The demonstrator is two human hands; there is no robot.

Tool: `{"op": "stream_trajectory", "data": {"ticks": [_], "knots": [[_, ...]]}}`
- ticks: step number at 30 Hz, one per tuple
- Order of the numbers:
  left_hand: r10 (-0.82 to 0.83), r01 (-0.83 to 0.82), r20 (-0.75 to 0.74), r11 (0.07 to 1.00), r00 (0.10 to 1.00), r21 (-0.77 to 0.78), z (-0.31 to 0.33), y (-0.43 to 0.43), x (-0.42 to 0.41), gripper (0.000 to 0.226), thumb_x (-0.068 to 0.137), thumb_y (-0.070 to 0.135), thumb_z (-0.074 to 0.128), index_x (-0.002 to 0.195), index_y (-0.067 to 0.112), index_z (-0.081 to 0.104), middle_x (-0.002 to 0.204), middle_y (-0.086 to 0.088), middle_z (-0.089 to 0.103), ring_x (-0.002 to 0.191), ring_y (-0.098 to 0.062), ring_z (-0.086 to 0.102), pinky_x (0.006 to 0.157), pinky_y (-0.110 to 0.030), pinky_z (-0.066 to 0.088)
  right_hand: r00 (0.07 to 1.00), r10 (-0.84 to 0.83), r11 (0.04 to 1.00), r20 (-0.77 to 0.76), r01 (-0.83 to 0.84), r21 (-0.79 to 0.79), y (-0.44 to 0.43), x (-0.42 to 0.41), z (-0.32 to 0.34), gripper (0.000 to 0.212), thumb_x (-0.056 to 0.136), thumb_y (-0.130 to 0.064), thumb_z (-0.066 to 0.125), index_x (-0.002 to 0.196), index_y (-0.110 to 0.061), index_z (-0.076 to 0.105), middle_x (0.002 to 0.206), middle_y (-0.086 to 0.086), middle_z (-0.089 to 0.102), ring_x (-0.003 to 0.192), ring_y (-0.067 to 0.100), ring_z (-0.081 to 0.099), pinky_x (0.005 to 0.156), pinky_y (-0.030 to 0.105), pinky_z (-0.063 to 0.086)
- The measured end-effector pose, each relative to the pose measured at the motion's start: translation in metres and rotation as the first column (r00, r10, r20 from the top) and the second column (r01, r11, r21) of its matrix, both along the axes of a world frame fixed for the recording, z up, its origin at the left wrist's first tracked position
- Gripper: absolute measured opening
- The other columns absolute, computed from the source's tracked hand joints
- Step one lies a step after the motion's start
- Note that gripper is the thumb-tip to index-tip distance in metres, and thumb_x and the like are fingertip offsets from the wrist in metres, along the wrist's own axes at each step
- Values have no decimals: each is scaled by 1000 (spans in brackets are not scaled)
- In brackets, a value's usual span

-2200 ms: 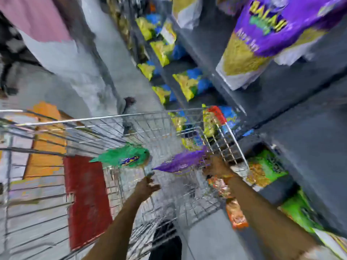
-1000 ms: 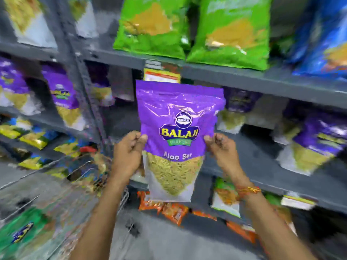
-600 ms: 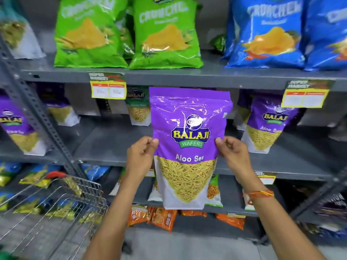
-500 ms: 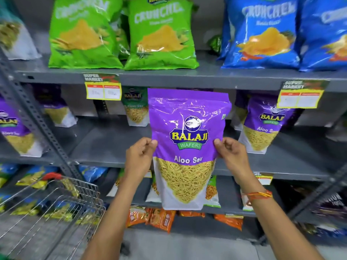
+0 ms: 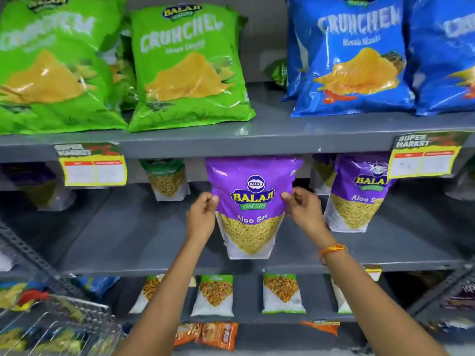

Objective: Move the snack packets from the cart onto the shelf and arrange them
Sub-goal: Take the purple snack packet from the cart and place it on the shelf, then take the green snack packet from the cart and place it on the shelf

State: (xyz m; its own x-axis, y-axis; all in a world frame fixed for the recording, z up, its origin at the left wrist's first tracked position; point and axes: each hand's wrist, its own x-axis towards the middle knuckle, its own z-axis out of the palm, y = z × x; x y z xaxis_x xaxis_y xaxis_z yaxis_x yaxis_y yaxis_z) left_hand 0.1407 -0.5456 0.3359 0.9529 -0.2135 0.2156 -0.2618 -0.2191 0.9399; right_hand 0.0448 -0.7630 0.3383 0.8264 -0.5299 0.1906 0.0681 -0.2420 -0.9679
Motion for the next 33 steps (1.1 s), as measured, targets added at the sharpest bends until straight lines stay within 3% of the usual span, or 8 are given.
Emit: {"op": "stream_trajectory", "data": {"ticks": [3, 6, 9, 13, 18, 23, 27, 33], "knots": [[-39, 35, -114, 999, 993, -34, -1, -30, 31, 26, 88, 31, 46, 63, 26, 43, 58, 1, 40, 62, -15, 41, 69, -47, 50, 996, -48, 998, -70, 46, -35, -18, 28, 2, 31, 67, -57, 61, 65, -27, 63, 76, 26, 68, 71, 22, 59, 72, 63, 54], [-96, 89, -138, 994, 986, -58, -7, -51, 50, 26, 92, 20, 42, 67, 26, 44, 54, 8, 46, 58, -12, 46, 73, -50, 53, 982, -117, 991, -146, 105, -86, -28, 43, 10, 19, 83, -30, 58, 65, -31, 59, 81, 15, 65, 85, 39, 65, 83, 61, 51], [-115, 113, -116, 993, 987, -19, -20, -57, 62, 22, 85, 41, 43, 67, 28, 44, 55, 11, 55, 59, -11, 52, 75, -48, 55, 976, -147, 986, -159, 132, -99, -35, 51, 9, 21, 85, -25, 56, 66, -33, 57, 82, 10, 61, 92, 44, 63, 85, 60, 51], [-105, 106, -93, 994, 990, 9, -36, -63, 69, 35, 75, 58, 38, 72, 23, 41, 68, 1, 52, 72, -18, 55, 79, -57, 54, 979, -131, 990, -157, 121, -72, -47, 57, -13, 11, 81, -31, 60, 70, -33, 63, 82, 7, 65, 87, 38, 65, 82, 61, 52], [-89, 91, -69, 995, 994, 27, -33, -63, 57, 20, 84, 38, 40, 69, 27, 46, 67, 3, 52, 69, -17, 46, 72, -48, 50, 970, -207, 974, -128, 191, -121, -44, 51, -21, 18, 74, -46, 63, 80, -29, 67, 71, 11, 68, 73, 19, 60, 72, 56, 54], [-40, 45, -124, 998, 991, 36, -17, -46, 26, 32, 90, 15, 46, 121, 5, 49, 125, -19, 59, 114, -29, 56, 91, -26, 38, 843, -512, 855, -163, 481, -195, -2, 13, -18, 17, 84, -23, 60, 85, -7, 59, 86, 24, 71, 86, 42, 64, 70, 41, 49], [39, -35, -135, 999, 990, 33, -16, 7, -10, 32, 89, 10, 49, 121, 5, 52, 121, -14, 60, 112, -22, 55, 88, -16, 36, 914, -306, 952, -267, 299, -66, 58, -5, -25, 9, 79, -18, 62, 78, -9, 64, 79, 22, 71, 78, 36, 65, 72, 37, 50], [254, -240, -129, 964, 959, 113, -30, 164, -50, 26, 88, 16, 52, 111, 7, 60, 99, -11, 61, 94, -17, 53, 71, -9, 39, 904, 357, 933, -236, -336, 128, 192, 12, -25, 31, 86, 4, 53, 63, -18, 57, 39, -6, 57, 36, 0, 54, 35, 12, 42]]}}
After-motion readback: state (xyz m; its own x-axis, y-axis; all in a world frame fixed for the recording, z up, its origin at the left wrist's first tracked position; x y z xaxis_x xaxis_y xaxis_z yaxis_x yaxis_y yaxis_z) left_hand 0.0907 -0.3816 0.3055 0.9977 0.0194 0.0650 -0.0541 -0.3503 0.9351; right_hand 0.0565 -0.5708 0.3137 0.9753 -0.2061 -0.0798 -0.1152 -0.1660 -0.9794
